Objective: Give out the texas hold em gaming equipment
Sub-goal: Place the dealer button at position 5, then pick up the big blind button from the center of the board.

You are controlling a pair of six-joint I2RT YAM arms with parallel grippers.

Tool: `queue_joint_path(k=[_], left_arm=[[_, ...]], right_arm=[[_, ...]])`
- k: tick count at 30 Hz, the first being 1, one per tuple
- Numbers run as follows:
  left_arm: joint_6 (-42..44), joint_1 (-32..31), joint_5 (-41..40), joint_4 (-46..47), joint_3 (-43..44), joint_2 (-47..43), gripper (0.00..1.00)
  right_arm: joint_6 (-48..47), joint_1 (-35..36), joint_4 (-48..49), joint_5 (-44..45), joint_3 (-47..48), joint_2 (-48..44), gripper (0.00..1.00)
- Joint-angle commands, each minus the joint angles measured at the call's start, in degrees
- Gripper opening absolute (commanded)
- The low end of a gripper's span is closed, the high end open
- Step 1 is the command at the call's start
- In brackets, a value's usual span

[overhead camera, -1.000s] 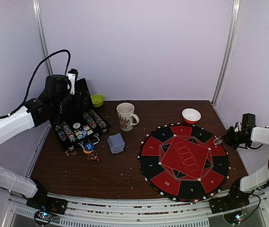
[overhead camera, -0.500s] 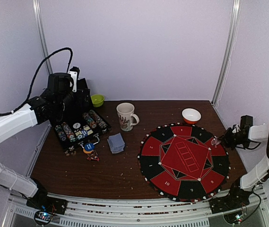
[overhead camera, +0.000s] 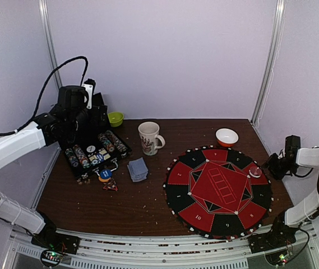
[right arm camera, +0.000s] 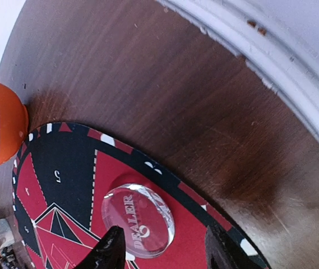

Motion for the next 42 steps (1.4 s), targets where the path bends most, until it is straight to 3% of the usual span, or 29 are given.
queue_joint_path(k=[1, 5, 12, 16, 21, 25, 28, 35, 42], left_arm=[[-0.6, 0.6, 2.0, -4.2, 2.6, -0.1, 0.98], [-2.6, 0.6, 7.5, -12.5, 5.1, 0.1, 0.98], [-7.9, 0.6, 23.9, -31.2, 6.7, 0.0, 0.98], [-10.1, 3.1, 28.2, -38.7, 6.2, 2.0, 0.83], [-12.5, 10.3, 39.0, -32.5, -0.7, -0.1, 0.64], [-14.6, 14.3, 42.2, -25.7, -7.6, -2.8, 0.63], [-16.9, 17.4, 49.0, -20.6, -13.8, -4.0, 0.61], [-20.5, 19.5, 50.3, -13.1, -20.7, -4.1, 0.6], [-22.2, 20.2, 50.8, -9.0, -26.2, -7.5, 0.59]], right_arm=[[-3.4, 7.4, -7.5, 12.0, 6.4, -5.2, 0.52], [-6.6, 16.8, -12.3, 19.1, 14.0, -6.2, 0.54], [-9.8, 26.9, -10.7, 13.6, 20.9, -6.1, 0.54], [-10.2, 33.3, -9.3, 12.0, 25.1, -3.9, 0.5], [-7.6, 48.0, -3.4, 4.9, 32.6, 0.1, 0.45], [-3.5, 61.0, 6.4, -1.0, 38.3, 7.2, 0.44], [-0.5, 68.1, 9.8, -3.5, 45.9, 16.2, 0.43], [7.0, 75.8, 6.5, -4.0, 67.7, 39.4, 0.34], [10.2, 77.0, 4.4, -0.8, 75.4, 49.4, 0.34]])
